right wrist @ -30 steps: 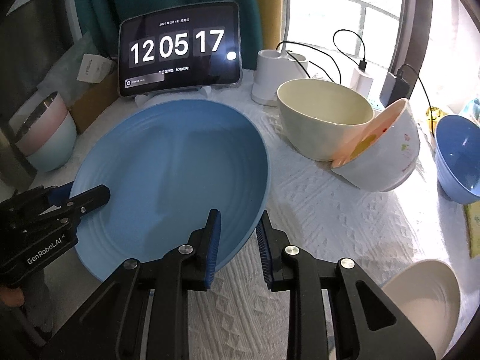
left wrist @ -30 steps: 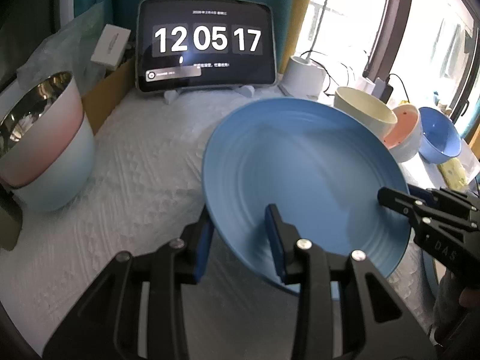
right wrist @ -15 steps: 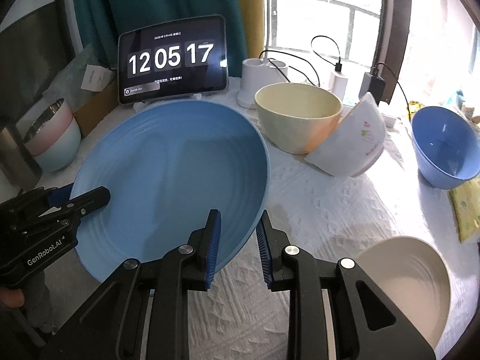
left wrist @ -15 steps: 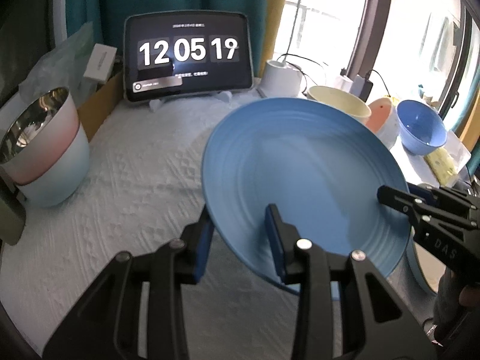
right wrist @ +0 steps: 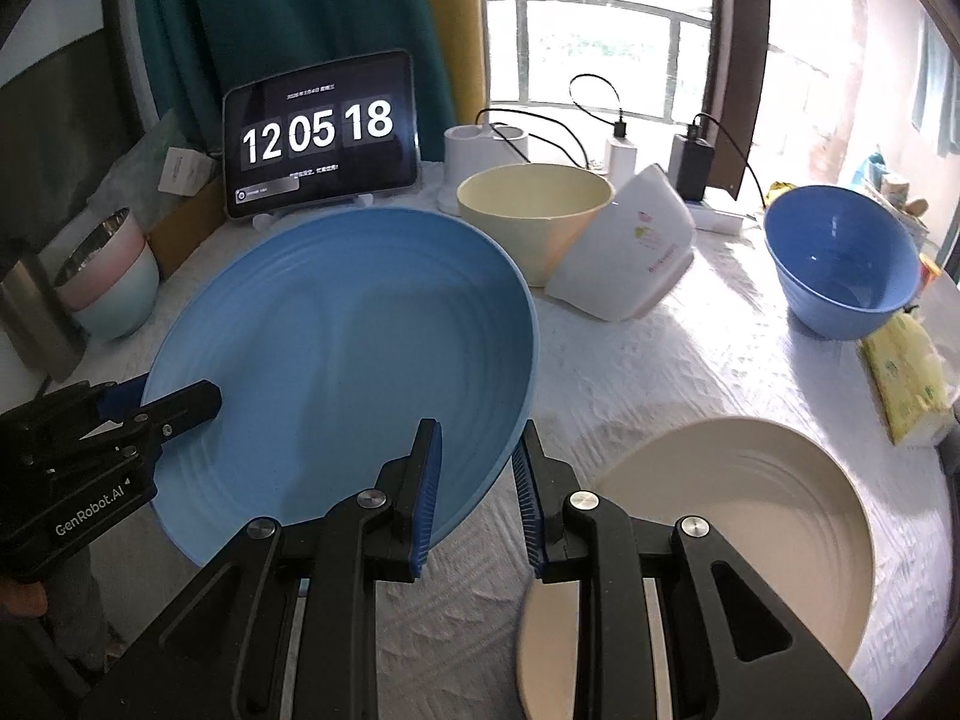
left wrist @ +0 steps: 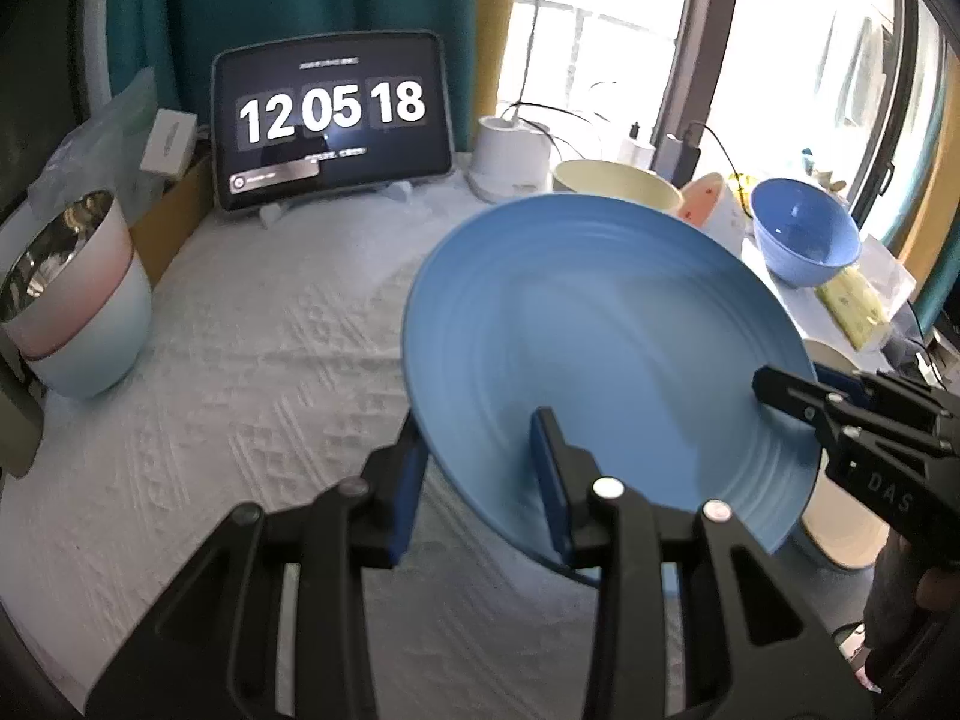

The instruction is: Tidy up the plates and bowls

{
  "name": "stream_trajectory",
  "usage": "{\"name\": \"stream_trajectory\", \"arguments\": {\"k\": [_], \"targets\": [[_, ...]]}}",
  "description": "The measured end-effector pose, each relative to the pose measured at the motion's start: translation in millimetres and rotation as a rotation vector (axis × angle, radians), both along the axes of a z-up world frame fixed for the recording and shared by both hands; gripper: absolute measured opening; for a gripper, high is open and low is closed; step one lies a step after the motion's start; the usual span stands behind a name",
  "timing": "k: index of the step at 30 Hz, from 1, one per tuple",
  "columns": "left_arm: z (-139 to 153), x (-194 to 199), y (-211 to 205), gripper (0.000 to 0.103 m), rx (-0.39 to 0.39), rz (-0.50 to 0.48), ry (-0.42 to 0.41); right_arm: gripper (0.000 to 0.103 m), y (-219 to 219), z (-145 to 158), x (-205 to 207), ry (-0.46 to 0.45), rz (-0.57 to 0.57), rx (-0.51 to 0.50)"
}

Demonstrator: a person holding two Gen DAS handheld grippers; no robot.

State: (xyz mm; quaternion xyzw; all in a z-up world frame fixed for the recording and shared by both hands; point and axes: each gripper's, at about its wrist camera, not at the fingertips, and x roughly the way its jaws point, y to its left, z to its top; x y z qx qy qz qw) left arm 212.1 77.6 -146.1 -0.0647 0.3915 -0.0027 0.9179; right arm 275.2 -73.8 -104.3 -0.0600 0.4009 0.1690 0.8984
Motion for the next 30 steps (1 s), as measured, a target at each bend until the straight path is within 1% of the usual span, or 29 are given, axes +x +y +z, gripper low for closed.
{"name": "stream_trajectory", "arguments": {"k": [13, 30], "targets": [[6, -8, -38, 0.036, 0.013, -0.052, -0.003, 0.026, -42, 6, -18, -0.014, -0.046, 0.023], [6, -17, -97, 0.036, 0.042, -0.136, 0.005, 0.026, -103, 5, -39, -0.019, -0.114, 0.051]]}}
